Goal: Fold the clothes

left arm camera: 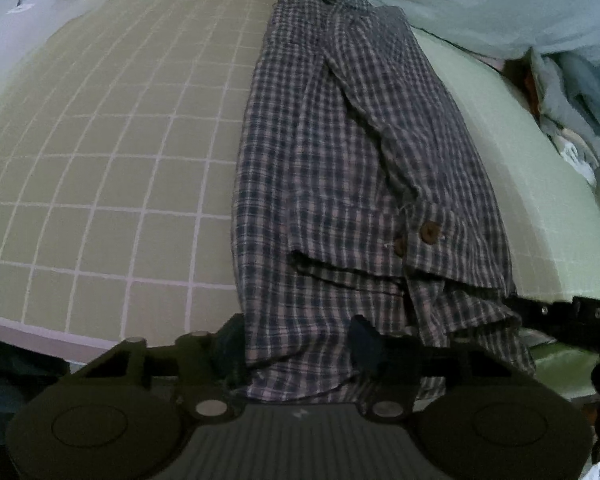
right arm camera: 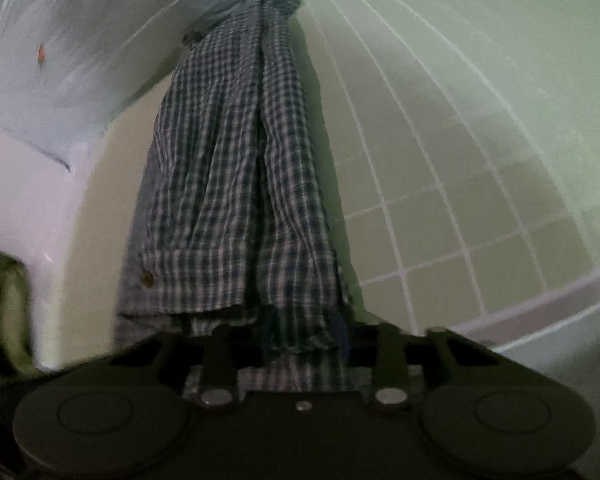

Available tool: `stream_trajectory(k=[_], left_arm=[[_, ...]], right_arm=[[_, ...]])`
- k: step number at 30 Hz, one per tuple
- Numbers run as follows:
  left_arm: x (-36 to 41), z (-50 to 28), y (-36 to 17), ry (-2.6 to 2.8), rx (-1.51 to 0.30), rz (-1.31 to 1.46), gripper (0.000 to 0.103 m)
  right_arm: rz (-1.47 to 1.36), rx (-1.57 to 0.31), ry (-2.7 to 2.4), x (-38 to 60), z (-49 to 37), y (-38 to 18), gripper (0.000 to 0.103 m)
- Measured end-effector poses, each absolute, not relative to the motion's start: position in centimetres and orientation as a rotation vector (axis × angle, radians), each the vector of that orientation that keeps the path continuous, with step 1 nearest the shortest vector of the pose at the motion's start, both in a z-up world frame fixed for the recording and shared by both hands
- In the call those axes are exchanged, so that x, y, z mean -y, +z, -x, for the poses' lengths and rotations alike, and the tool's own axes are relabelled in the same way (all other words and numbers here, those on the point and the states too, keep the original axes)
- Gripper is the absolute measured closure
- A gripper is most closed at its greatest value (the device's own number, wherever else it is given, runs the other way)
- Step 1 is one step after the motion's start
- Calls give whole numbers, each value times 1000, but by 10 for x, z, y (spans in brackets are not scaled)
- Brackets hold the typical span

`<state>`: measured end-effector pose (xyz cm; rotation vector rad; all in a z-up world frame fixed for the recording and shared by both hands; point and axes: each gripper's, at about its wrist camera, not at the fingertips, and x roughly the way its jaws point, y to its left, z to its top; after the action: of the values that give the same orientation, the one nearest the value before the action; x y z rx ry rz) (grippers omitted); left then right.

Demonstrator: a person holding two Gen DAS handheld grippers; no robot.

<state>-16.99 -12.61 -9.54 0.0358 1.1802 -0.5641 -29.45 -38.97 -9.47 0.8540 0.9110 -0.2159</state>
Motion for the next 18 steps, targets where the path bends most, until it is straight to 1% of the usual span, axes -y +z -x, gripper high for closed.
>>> stream_trajectory(k=[2, 4, 6, 8, 10, 11, 12, 15, 17, 18], left_arm=[[128, 169, -96, -554, -1186, -35, 48], [130, 172, -96, -542, -1183, -55, 48], [134, 177, -96, -540, -1180, -88, 48], [139, 179, -97, -539, -1183, -120, 48], [138, 183, -95, -535, -1193, -137, 48], [138, 184, -95, -532, -1205, -148, 48], [140, 184, -94, -531, -1215, -162, 48], [145, 187, -94, -537, -1211, -210, 48], [148, 187, -94, -541, -1199, -232, 56], [149, 187, -94, -542, -1194, -239, 69]], right_arm=[[-875, -907, -227, 390, 297, -97, 80], [-798, -913, -252, 385, 295, -91, 77], [-746, -922, -258, 379, 292, -87, 71], [-687, -942, -262, 374, 290, -84, 68], [-605, -963, -258, 367, 288, -81, 61], [-566, -973, -251, 364, 287, -79, 54], [-516, -988, -250, 359, 284, -77, 50], [-356, -1038, -249, 342, 273, -75, 46], [-293, -1054, -252, 335, 270, -75, 45], [-278, -1057, -248, 332, 269, -75, 45]])
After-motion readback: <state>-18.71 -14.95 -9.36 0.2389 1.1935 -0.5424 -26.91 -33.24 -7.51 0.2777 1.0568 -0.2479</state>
